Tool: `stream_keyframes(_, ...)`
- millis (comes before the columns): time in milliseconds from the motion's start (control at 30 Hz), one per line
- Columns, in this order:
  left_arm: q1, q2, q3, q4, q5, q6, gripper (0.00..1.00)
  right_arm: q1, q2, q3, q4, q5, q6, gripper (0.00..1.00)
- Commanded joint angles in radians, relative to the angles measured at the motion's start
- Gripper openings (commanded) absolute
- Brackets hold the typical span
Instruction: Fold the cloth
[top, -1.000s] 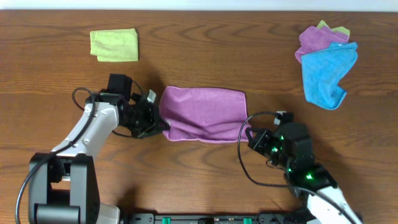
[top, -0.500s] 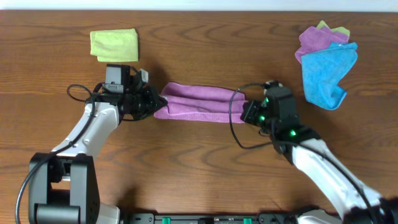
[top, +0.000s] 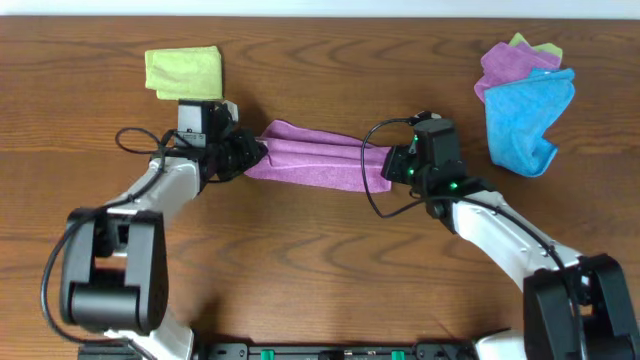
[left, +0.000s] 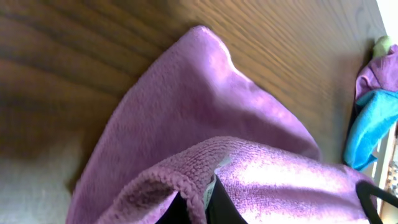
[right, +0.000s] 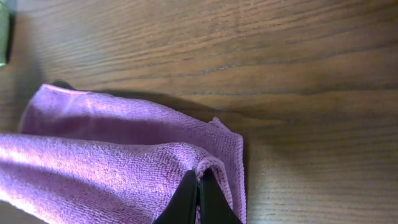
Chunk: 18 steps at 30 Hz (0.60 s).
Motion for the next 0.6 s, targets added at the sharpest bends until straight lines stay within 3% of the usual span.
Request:
stream_keyframes(0, 0.002, 0.049, 0.002, 0.047, -0.022, -0.013, 0.06, -0.015, 0.027, 0.022, 0.006, 0.061, -0.041, 0.02)
stream_keyframes(433, 0.002, 0.173, 0.002, 0.227, -0.037, -0.042, 0.06, -0.029, 0.143, 0.022, 0.105, 0.108, -0.082, 0.02)
stream_keyframes(567, 0.002, 0.193, 0.002, 0.233, -0.041, -0.041, 0.06, -0.029, 0.151, 0.022, 0.109, 0.109, -0.101, 0.11)
